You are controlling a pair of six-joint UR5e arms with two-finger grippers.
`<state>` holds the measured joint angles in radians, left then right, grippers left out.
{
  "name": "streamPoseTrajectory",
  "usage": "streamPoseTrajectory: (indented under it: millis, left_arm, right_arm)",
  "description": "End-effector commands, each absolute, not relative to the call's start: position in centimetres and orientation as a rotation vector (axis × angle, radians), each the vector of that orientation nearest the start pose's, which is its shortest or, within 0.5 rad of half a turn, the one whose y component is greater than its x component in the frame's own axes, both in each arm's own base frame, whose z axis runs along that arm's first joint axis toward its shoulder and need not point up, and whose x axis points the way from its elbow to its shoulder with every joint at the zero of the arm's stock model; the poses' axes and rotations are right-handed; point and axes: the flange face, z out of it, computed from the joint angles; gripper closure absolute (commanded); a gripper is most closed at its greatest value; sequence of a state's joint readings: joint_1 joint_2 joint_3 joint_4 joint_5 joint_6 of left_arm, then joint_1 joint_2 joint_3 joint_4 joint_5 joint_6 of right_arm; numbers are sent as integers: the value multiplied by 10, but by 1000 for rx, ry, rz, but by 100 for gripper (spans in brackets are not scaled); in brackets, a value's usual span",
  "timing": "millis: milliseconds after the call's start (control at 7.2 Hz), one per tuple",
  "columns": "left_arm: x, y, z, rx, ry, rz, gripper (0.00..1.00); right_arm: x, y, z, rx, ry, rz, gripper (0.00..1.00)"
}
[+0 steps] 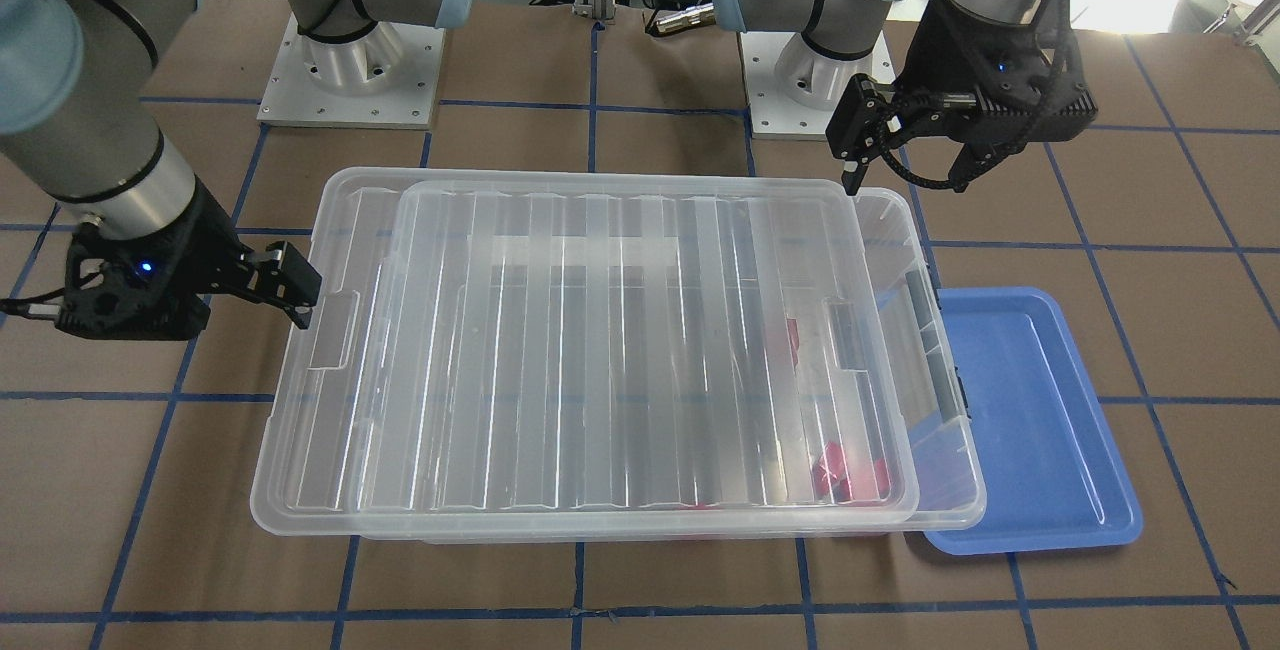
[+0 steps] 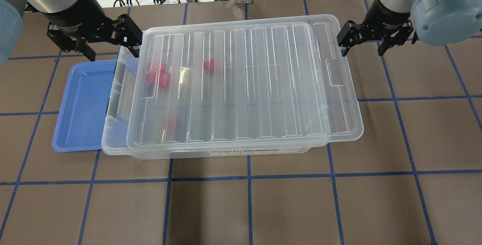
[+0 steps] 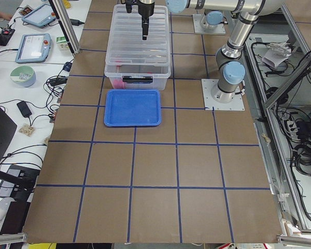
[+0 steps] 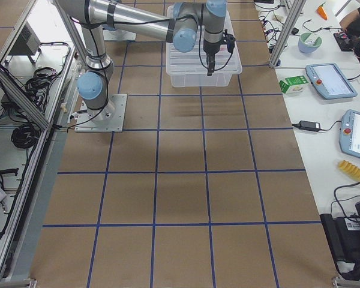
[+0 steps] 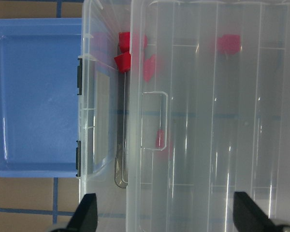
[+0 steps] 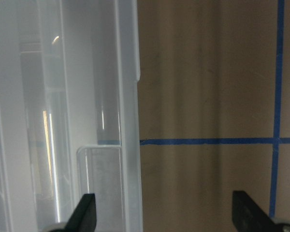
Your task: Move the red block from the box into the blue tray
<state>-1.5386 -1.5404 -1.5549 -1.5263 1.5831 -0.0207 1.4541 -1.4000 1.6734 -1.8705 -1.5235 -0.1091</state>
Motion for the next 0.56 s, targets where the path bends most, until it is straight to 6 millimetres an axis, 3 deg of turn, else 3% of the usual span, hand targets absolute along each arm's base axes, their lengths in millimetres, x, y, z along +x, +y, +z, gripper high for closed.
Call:
streamPoseTrajectory:
  millis: [0, 278, 417]
  left_arm:
    - [-116, -492, 514, -85, 3125, -139, 0]
    - [-116, -491, 514, -85, 3125, -137, 0]
    - [-116, -491, 514, -85, 3125, -137, 0]
  right_arm:
    - [72, -562, 343, -31, 3098, -23, 0]
    - [63, -562, 337, -178, 3105, -7, 0]
    - [49, -564, 340, -205, 3144, -9, 0]
